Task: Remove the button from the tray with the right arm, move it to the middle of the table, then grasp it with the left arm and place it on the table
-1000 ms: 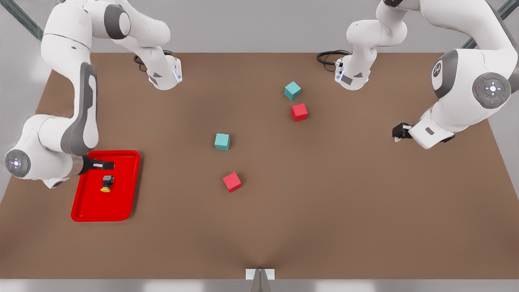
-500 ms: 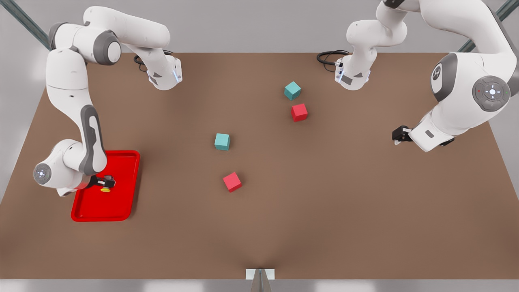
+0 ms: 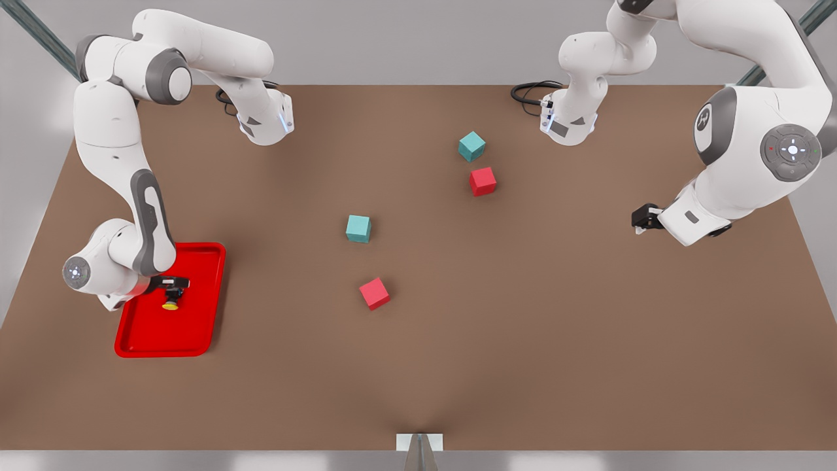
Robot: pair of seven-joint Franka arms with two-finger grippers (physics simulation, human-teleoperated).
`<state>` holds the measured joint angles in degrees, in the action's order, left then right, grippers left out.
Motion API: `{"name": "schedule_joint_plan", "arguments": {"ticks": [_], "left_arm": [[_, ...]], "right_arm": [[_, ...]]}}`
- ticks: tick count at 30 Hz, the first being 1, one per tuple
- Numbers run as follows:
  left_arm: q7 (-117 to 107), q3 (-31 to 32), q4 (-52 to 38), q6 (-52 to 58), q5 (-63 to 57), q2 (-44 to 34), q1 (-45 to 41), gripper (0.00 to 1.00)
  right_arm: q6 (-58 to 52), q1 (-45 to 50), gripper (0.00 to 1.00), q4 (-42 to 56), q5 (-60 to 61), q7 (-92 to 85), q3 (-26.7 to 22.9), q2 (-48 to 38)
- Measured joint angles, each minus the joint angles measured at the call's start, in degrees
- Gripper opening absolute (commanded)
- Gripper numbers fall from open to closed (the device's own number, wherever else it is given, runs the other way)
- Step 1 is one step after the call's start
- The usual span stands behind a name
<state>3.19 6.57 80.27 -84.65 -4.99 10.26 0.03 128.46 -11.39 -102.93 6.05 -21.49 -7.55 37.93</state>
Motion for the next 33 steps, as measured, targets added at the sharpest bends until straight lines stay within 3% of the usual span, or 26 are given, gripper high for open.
{"name": "schedule_joint_plan", "arguments": {"ticks": [28,29,31,33], "left_arm": [[0.1,0.0,0.0,0.4,0.0,-0.2,-0.1,1.0],[0.1,0.0,0.0,0.4,0.0,-0.2,-0.1,1.0],[0.1,0.0,0.0,0.4,0.0,-0.1,-0.1,1.0],[0.1,0.0,0.0,0.4,0.0,-0.1,-0.1,1.0]], "right_arm": [[3.0,0.7,1.0,1.3,0.3,3.5,0.0,1.0],[3.0,0.7,0.97,1.2,0.3,3.7,0.0,1.1],[3.0,0.6,0.6,1.1,0.3,4.0,0.0,1.1],[3.0,0.6,0.53,1.1,0.4,4.0,0.0,1.1]]}}
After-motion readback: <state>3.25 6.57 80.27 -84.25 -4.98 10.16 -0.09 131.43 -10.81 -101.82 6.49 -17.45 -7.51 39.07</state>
